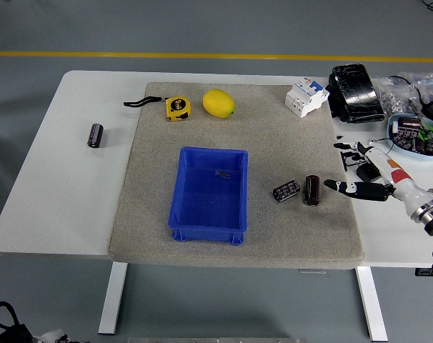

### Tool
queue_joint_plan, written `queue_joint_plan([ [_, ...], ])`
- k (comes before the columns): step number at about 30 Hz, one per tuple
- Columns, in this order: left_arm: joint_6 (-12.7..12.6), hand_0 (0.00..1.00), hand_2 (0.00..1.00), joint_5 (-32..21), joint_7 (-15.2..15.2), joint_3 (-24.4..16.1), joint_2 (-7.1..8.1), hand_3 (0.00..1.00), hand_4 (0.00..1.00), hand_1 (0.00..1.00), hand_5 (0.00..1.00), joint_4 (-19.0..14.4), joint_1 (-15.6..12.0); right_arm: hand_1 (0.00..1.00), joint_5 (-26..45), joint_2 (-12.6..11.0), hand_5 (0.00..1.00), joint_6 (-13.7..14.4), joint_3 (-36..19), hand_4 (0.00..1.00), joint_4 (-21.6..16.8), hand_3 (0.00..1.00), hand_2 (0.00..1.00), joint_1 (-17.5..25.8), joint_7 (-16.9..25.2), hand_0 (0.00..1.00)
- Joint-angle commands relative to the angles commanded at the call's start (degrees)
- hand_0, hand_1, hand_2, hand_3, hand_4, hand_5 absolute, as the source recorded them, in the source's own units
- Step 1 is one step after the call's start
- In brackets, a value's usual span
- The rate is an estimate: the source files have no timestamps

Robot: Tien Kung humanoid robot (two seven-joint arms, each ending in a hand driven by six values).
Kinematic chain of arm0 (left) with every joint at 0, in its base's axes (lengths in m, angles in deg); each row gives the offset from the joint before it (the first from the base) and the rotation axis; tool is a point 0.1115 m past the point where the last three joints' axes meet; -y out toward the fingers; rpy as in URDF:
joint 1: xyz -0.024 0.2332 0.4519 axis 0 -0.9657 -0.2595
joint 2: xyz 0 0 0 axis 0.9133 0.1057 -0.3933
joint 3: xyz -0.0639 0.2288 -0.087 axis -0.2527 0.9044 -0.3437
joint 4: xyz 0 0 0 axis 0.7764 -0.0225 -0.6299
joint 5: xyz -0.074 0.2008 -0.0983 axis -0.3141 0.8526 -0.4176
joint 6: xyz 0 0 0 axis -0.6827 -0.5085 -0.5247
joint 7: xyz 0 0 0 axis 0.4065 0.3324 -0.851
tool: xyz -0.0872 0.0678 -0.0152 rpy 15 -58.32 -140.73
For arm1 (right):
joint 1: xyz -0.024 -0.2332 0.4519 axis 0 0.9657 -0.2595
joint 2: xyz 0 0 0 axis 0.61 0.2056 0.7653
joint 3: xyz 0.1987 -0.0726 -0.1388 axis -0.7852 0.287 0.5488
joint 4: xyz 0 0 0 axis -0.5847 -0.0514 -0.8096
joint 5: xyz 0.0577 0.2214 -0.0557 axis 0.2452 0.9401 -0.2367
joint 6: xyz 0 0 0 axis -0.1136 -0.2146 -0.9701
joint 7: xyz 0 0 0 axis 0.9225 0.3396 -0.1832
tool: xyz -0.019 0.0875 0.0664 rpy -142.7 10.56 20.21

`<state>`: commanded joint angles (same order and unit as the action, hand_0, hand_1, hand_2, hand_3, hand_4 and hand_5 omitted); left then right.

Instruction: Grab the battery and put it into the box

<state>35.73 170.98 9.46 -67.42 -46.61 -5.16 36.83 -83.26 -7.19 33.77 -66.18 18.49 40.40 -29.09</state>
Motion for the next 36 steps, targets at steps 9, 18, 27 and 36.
queue_joint_plan([
  [9,0.0,0.623,0.626,-0.8,0.0,0.5,0.11,0.714,0.724,0.575,0.702,-0.1,0.1,0.795,-1.4,-0.1,0.325,2.4,7.3,0.998,3.5,0.867,0.840,-4.6,1.0,0.819],
  [18,0.1,0.622,0.618,-0.8,0.0,0.6,0.29,0.714,0.724,0.571,0.700,-0.1,0.3,0.755,1.2,-1.3,0.296,3.4,13.9,0.998,4.2,0.829,0.802,-6.8,0.7,0.782],
  [27,0.2,0.622,0.618,-1.0,-0.1,0.8,0.32,0.714,0.724,0.570,0.699,-0.2,0.4,0.735,2.9,-1.8,0.299,5.2,19.6,0.998,8.7,0.817,0.782,-9.2,0.8,0.766],
  [36,0.2,0.621,0.616,-1.4,-0.1,1.0,0.30,0.714,0.723,0.568,0.699,-0.3,0.4,0.693,3.7,-1.6,0.303,6.8,22.0,0.998,11.9,0.783,0.738,-10.2,1.2,0.727],
])
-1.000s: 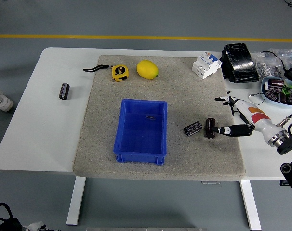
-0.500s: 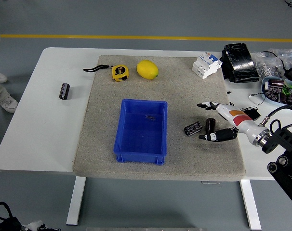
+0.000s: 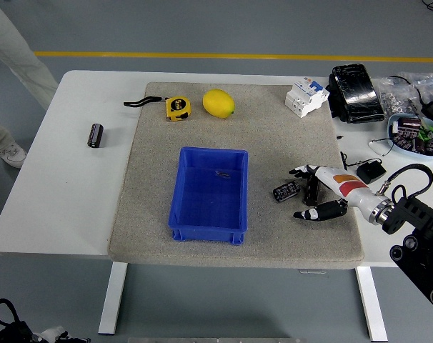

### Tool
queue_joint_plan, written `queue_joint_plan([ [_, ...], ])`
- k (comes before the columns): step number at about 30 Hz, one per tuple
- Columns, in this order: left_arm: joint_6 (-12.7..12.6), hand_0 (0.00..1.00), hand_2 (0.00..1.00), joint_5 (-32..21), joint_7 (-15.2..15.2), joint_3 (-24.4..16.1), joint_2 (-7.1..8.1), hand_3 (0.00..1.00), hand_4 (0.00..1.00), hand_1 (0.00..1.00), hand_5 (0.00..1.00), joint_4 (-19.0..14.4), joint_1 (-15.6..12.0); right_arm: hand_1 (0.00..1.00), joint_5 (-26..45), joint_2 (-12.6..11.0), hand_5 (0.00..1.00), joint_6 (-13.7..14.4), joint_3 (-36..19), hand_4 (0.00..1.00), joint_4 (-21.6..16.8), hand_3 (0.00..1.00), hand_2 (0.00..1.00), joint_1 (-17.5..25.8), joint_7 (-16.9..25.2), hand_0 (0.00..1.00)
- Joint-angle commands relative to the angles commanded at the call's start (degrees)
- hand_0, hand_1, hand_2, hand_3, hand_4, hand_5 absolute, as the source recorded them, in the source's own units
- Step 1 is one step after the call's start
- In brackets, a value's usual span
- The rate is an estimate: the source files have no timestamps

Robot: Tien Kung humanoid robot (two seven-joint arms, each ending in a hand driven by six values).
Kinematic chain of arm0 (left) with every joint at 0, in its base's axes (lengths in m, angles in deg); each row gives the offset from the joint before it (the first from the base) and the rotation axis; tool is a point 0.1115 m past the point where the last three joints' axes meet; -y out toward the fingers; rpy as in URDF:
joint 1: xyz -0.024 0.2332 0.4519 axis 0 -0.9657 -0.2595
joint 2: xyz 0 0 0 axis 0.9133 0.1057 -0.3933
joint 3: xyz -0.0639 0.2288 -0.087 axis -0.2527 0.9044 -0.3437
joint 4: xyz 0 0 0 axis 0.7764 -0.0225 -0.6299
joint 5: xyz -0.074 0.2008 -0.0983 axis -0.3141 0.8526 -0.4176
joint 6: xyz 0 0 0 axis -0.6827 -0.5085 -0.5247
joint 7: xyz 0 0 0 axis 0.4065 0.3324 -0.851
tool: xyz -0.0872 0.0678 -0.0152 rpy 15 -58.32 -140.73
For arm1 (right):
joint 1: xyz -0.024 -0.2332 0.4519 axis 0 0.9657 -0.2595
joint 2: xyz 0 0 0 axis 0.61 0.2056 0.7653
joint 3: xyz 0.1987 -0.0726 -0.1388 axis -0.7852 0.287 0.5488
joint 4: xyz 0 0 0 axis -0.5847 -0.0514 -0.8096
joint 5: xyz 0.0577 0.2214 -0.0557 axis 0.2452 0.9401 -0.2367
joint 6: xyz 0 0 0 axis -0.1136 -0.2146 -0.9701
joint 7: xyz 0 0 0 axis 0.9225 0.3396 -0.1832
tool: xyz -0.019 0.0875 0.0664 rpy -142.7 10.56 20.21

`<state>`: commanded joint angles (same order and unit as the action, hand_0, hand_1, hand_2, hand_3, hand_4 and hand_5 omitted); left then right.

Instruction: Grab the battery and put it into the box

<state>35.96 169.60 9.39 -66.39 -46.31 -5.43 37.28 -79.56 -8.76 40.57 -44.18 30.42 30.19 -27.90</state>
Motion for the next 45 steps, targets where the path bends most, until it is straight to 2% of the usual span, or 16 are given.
queue_joint_plan([
  [17,0.5,0.620,0.615,0.0,-0.2,0.3,0.02,0.714,0.724,0.567,0.700,-0.2,-0.1,0.682,0.5,0.6,0.294,1.4,-1.5,0.998,3.5,0.781,0.732,0.0,-0.1,0.709],
  [18,0.5,0.619,0.613,0.0,-0.2,0.3,0.02,0.713,0.723,0.566,0.699,-0.2,-0.1,0.653,0.6,0.6,0.289,1.5,-1.4,0.998,3.6,0.760,0.717,0.0,-0.1,0.635],
  [23,0.6,0.619,0.613,0.2,-0.3,0.2,0.04,0.713,0.723,0.566,0.699,-0.2,-0.2,0.653,1.2,0.6,0.289,2.2,-1.1,0.998,4.0,0.760,0.717,0.1,0.1,0.635],
  [24,0.6,0.619,0.613,0.3,-0.3,0.1,0.03,0.714,0.724,0.566,0.699,-0.2,-0.2,0.585,1.3,0.6,0.280,2.3,-1.0,0.998,4.2,0.709,0.649,0.1,0.1,0.537],
  [29,0.8,0.619,0.613,0.5,-0.3,0.1,0.04,0.714,0.724,0.566,0.699,-0.3,-0.2,0.585,1.5,0.6,0.280,2.5,-0.8,0.998,4.7,0.709,0.649,0.1,0.0,0.537],
  [30,0.8,0.620,0.613,0.6,-0.3,0.1,0.04,0.714,0.723,0.567,0.697,-0.3,-0.2,0.548,1.5,0.7,0.241,2.6,-0.8,0.979,4.7,0.592,0.580,0.1,0.0,0.493],
  [35,0.8,0.620,0.613,0.6,-0.3,0.0,0.01,0.714,0.723,0.567,0.697,-0.3,-0.4,0.548,1.8,0.7,0.241,3.0,-0.9,0.979,4.7,0.592,0.580,0.3,-0.1,0.493],
  [36,0.8,0.621,0.615,0.7,-0.3,0.0,-0.01,0.714,0.724,0.567,0.699,-0.3,-0.4,0.506,1.8,0.7,0.178,3.1,-0.9,0.829,4.7,0.541,0.548,0.3,-0.1,0.460],
  [41,1.0,0.621,0.615,1.0,-0.4,-0.1,0.02,0.714,0.724,0.567,0.699,-0.4,-0.5,0.506,2.2,0.8,0.178,3.1,-1.0,0.829,4.7,0.541,0.548,0.4,-0.2,0.460],
  [42,1.1,0.620,0.616,1.0,-0.4,-0.1,0.03,0.714,0.724,0.569,0.698,-0.4,-0.5,0.495,2.2,0.8,0.163,3.1,-1.1,0.783,4.8,0.525,0.535,0.4,-0.2,0.455],
  [45,1.1,0.620,0.616,0.9,-0.3,0.0,0.06,0.714,0.724,0.569,0.698,-0.4,-0.4,0.495,2.3,0.8,0.163,3.1,-1.2,0.783,4.8,0.525,0.535,0.3,-0.2,0.455],
])
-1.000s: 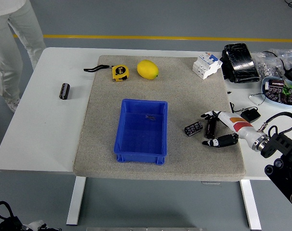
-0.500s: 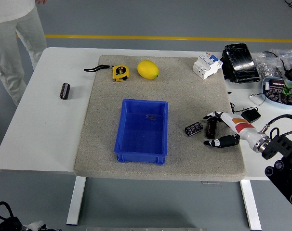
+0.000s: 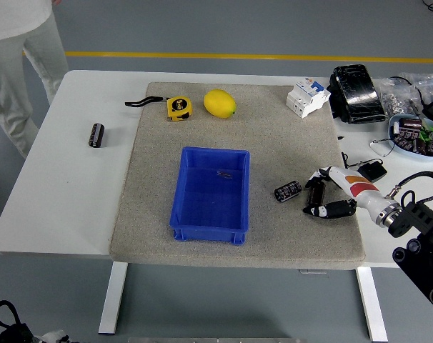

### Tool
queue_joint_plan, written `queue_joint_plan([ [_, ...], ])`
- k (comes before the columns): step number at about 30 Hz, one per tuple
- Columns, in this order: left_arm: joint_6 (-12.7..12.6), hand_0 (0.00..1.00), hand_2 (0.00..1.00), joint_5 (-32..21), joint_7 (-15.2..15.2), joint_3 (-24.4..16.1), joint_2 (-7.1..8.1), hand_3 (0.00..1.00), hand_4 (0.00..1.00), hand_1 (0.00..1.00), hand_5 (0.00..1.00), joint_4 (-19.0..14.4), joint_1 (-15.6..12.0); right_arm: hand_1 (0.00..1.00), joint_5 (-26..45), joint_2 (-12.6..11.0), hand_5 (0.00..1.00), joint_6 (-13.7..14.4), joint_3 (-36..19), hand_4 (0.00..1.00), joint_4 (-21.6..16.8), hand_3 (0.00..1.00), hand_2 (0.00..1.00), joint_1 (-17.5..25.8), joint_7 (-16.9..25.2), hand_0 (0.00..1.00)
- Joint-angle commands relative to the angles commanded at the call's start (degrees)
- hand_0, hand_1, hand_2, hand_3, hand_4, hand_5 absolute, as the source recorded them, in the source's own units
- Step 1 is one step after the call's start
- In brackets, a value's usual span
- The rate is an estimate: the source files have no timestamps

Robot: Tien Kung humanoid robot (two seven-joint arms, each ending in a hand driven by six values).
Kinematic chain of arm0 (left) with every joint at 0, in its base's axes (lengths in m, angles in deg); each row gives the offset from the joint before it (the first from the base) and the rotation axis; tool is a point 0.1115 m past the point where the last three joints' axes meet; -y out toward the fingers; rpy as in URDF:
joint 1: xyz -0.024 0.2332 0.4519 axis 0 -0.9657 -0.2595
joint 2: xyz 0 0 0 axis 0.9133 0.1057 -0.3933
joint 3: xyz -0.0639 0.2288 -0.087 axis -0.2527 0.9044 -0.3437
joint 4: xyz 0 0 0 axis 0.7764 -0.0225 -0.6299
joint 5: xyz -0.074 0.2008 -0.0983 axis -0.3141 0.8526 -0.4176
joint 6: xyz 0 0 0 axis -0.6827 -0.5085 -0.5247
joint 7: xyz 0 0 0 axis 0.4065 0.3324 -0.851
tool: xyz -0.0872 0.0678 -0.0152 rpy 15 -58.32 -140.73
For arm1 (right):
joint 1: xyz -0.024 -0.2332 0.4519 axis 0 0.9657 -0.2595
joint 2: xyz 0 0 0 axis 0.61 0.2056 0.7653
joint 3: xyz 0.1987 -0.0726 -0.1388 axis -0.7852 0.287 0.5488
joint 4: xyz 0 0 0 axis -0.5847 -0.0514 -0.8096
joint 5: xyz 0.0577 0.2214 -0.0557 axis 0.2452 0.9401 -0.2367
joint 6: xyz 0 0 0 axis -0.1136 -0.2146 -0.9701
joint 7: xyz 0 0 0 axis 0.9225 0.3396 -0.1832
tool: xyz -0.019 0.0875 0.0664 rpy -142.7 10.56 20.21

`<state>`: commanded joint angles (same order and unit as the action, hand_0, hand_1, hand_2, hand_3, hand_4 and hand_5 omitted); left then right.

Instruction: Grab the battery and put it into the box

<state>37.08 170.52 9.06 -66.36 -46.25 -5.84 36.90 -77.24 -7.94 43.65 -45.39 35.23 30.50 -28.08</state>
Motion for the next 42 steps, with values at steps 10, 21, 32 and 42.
queue_joint_plan([
  [10,0.0,0.620,0.614,-0.7,0.1,0.6,0.06,0.714,0.725,0.568,0.699,0.0,0.6,0.482,0.2,-0.1,0.152,-0.2,-0.8,0.739,-0.4,0.513,0.520,-0.3,0.1,0.432],
  [21,0.1,0.618,0.614,-0.8,0.0,0.7,0.19,0.714,0.725,0.564,0.698,-0.1,0.7,0.481,-0.5,-0.5,0.145,-0.6,-1.3,0.730,-4.3,0.512,0.522,-0.5,0.3,0.434],
  [32,0.2,0.616,0.606,-0.5,-0.1,0.3,0.45,0.714,0.725,0.564,0.698,-0.1,0.7,0.482,2.3,-0.5,0.139,-1.6,2.9,0.728,-14.9,0.509,0.520,-5.4,-0.1,0.440],
  [42,0.0,0.610,0.596,-0.1,-0.3,-0.2,0.70,0.713,0.724,0.556,0.697,-0.2,0.8,0.537,2.8,2.2,0.164,-4.4,12.0,0.770,-18.0,0.532,0.567,-13.8,0.2,0.543],
])
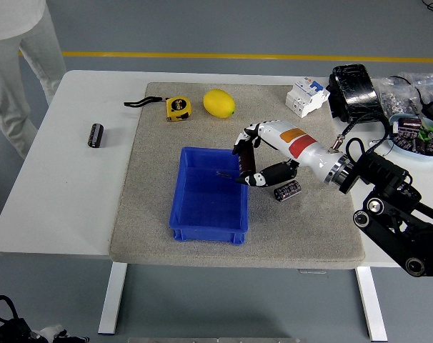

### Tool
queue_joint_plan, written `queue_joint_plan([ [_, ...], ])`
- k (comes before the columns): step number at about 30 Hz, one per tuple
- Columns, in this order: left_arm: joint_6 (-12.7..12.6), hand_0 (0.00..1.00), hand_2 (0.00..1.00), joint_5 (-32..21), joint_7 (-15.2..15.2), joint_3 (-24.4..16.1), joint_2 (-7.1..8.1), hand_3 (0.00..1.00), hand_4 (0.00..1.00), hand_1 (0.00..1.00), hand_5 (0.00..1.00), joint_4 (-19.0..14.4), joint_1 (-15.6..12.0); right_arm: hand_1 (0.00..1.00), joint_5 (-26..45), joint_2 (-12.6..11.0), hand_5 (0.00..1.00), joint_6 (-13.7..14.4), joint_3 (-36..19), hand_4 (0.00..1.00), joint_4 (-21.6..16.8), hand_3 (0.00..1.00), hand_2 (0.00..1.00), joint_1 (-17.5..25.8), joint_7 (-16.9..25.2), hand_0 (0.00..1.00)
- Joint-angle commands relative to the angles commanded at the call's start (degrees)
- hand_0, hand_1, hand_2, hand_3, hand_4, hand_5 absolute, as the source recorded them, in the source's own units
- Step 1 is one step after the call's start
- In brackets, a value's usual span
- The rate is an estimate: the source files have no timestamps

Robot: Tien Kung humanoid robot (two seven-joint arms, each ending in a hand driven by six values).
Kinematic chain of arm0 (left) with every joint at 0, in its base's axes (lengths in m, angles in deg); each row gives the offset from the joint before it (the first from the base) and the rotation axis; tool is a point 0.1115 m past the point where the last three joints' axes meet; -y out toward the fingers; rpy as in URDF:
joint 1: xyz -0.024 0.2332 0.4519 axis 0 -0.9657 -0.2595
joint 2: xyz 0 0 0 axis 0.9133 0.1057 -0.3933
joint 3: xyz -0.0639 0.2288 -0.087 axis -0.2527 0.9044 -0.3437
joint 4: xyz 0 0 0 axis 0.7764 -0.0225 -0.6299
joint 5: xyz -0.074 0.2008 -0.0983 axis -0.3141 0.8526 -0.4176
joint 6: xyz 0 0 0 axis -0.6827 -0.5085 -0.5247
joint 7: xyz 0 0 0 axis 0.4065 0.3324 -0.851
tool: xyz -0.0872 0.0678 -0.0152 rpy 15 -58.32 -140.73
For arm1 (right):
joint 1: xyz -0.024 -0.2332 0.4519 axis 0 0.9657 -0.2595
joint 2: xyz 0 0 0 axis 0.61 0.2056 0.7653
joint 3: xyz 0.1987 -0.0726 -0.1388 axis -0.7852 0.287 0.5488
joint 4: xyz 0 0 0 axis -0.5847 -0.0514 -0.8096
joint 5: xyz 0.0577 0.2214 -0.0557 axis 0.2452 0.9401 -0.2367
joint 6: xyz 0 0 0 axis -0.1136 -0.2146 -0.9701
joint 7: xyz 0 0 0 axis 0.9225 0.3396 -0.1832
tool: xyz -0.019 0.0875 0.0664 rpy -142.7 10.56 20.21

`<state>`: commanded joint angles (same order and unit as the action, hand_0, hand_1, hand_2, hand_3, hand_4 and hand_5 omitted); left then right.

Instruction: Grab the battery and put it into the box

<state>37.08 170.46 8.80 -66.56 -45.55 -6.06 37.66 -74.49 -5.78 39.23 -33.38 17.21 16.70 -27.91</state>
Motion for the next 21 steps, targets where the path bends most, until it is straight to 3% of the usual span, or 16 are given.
queue_joint_plan([
  [3,-0.4,0.610,0.596,-0.1,0.1,-0.2,-0.03,0.713,0.724,0.556,0.697,0.0,0.0,0.537,-0.9,1.5,0.164,-2.0,2.9,0.770,0.7,0.532,0.567,-2.2,-0.5,0.543],
  [4,-0.4,0.606,0.590,-0.1,0.1,-0.3,-0.05,0.713,0.726,0.554,0.699,0.0,0.0,0.631,-1.1,1.8,0.236,-2.5,3.6,0.930,1.0,0.800,0.708,-2.6,-0.6,0.620],
  [9,-0.5,0.606,0.590,-0.3,0.1,-0.2,-0.04,0.713,0.726,0.554,0.699,0.0,0.2,0.631,-1.2,2.9,0.236,-4.2,4.3,0.930,3.1,0.800,0.708,-3.5,-1.9,0.620],
  [10,-0.6,0.603,0.589,-0.3,0.1,-0.1,-0.03,0.712,0.724,0.551,0.696,0.0,0.2,0.806,-1.3,2.9,0.275,-4.4,4.2,0.995,3.3,0.998,0.904,-3.5,-2.0,0.840],
  [21,-0.4,0.613,0.586,0.5,0.0,-0.7,0.01,0.712,0.726,0.551,0.699,0.0,-0.2,0.833,-2.6,1.6,0.267,-4.5,-1.6,0.996,4.7,0.998,0.925,-1.5,-2.6,0.861],
])
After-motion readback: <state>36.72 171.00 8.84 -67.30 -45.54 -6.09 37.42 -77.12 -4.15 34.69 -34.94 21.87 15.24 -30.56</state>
